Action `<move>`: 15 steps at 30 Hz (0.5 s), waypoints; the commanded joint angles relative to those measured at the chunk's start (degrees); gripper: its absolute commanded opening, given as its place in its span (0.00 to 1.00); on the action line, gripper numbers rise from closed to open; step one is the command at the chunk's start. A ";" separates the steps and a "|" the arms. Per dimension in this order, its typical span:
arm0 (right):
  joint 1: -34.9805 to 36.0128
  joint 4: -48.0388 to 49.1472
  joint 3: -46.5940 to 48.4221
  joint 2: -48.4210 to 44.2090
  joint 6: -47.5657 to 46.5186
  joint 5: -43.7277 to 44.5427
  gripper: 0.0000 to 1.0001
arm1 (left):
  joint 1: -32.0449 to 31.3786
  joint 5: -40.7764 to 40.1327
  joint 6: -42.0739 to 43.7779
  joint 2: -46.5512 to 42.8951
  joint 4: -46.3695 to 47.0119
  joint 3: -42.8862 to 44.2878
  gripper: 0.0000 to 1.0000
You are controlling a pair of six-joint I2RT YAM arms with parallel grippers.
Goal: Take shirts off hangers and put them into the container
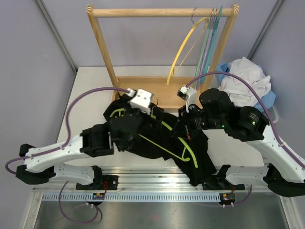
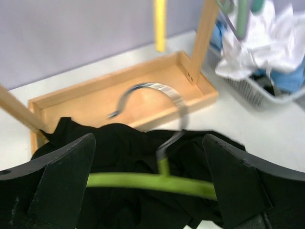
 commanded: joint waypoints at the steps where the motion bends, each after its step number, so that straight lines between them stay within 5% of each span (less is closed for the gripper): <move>1: 0.64 2.30 6.35 -0.48 -1.78 4.24 0.00 | -3.04 -12.62 -1.29 -8.79 6.14 -1.90 0.99; 9: 0.81 4.32 14.27 6.46 -1.35 20.92 0.00 | -9.12 -18.10 -6.46 -22.94 5.10 -8.05 0.99; 15: 0.81 4.32 24.36 15.24 -1.78 31.14 0.00 | -9.65 -18.27 -14.37 -22.07 -4.31 -7.97 0.99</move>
